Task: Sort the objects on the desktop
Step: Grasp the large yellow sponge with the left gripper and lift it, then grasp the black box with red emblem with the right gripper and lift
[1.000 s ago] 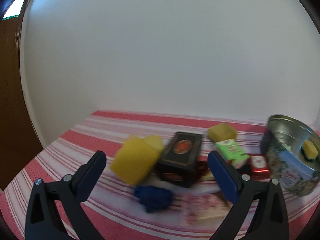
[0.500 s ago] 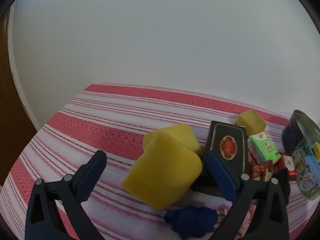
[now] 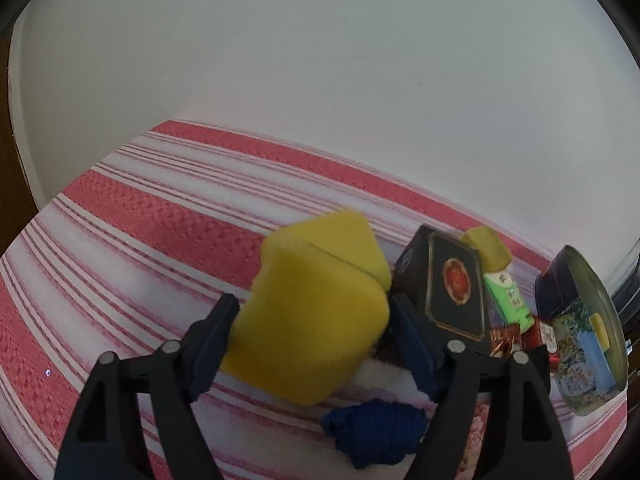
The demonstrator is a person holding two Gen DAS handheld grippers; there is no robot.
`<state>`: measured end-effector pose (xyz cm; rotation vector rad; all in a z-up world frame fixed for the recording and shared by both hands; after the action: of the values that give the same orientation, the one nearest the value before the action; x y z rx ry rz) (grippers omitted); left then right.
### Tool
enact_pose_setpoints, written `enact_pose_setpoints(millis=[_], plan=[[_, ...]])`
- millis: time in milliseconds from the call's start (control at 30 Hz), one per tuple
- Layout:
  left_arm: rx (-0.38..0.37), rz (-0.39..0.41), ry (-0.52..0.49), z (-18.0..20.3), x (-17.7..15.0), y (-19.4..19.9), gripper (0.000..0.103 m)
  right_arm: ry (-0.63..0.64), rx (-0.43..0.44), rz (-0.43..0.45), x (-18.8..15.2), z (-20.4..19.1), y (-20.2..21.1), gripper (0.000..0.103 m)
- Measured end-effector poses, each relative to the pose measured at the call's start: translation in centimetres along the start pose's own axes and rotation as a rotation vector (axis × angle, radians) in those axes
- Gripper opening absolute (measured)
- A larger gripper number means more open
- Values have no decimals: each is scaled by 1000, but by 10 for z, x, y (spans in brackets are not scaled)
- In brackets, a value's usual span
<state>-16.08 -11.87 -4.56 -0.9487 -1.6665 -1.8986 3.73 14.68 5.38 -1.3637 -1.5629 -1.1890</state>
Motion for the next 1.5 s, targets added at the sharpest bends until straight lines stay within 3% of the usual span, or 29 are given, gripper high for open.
enact_pose_setpoints(millis=[133,167,200,400,500,600,833,1067,1333,1500], plan=[[6,-44,23,-4,-2,-7,75,0,-1,-6,1,0,0,102],[-1,-50,34,-6,-2,-8,66,1,-1,-9,0,0,0,102],[-9,-53,45,-8,-4,-8,64,2,-2,-13,0,0,-1,102],[-18,-28,56,-9,-8,-5,60,10,1,-26,-1,-1,-1,102],[27,70,47,-9,-8,14,60,8,0,-28,-1,0,-1,102],[138,191,-8,0,-6,37,60,10,2,-32,-1,0,-2,102],[240,273,47,-9,-9,52,61,40,76,-51,-1,-32,-21,102],[351,307,120,-30,-17,59,61,-30,154,-252,-8,-90,-102,102],[367,299,196,-47,-20,58,61,-120,0,-510,-37,-117,-205,103],[352,285,210,-54,-24,61,61,-18,-103,-581,-52,-132,-240,102]])
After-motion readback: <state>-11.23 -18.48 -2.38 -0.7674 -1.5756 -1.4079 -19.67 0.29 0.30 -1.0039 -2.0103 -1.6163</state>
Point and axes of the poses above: each gripper's, at about its wrist camera, not at the fingertips, and y roughly against the way its jaws point, z to its right, x to its top, the point moved 1 cm from there along -y, roughly the way its jaws point, and after that the axes turned 15 degrees about -y, right-handed, at the moved point
